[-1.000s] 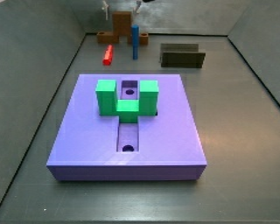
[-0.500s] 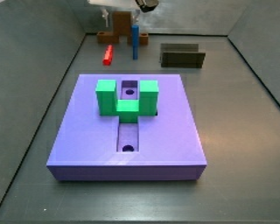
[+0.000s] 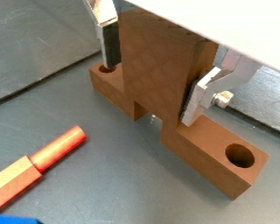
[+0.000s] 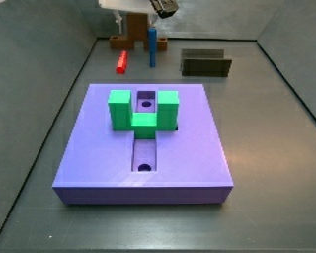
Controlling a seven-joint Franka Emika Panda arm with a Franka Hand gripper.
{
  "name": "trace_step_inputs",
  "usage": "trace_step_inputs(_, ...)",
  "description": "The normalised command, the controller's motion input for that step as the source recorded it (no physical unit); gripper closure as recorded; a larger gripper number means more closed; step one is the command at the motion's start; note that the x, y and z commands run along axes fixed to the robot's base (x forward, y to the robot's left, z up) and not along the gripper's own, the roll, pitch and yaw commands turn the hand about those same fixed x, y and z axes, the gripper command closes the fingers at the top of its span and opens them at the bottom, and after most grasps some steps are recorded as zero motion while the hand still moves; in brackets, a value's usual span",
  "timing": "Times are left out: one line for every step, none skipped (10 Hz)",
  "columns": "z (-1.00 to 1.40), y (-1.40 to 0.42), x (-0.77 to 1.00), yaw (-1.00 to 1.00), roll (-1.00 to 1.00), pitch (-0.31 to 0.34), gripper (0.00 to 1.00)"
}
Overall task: Pick up the brown object. Move up. Move to above the board. Insert the brown object.
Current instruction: Pick up the brown object.
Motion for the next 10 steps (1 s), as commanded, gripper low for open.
trace_step_inputs(0.00, 0.17, 0.00, 0.00, -0.02, 0.000, 0.00)
trace_step_inputs(0.21, 0.21, 0.00, -0.12, -0.07, 0.024, 0.00)
trace_step_inputs(0.13, 0.26, 0.00, -0.21, -0.06, 0.010, 0.00)
trace_step_inputs(0.04, 0.07, 0.00, -0.20, -0.03, 0.000, 0.00)
trace_step_inputs(0.00, 0.00, 0.00, -0.16, -0.02, 0.000, 0.00)
trace_step_inputs(0.00, 0.00, 0.03, -0.09, 0.00, 0.000, 0.00)
trace_step_inputs(0.00, 0.00, 0.10, -0.03, 0.00, 0.000, 0.00)
trace_step_inputs(0.02, 0.00, 0.10, -0.03, 0.00, 0.019, 0.00)
trace_step_inputs(0.14, 0.00, 0.05, -0.02, 0.00, 0.043, 0.00)
trace_step_inputs(0.05, 0.00, 0.05, 0.00, -0.03, 0.013, 0.00)
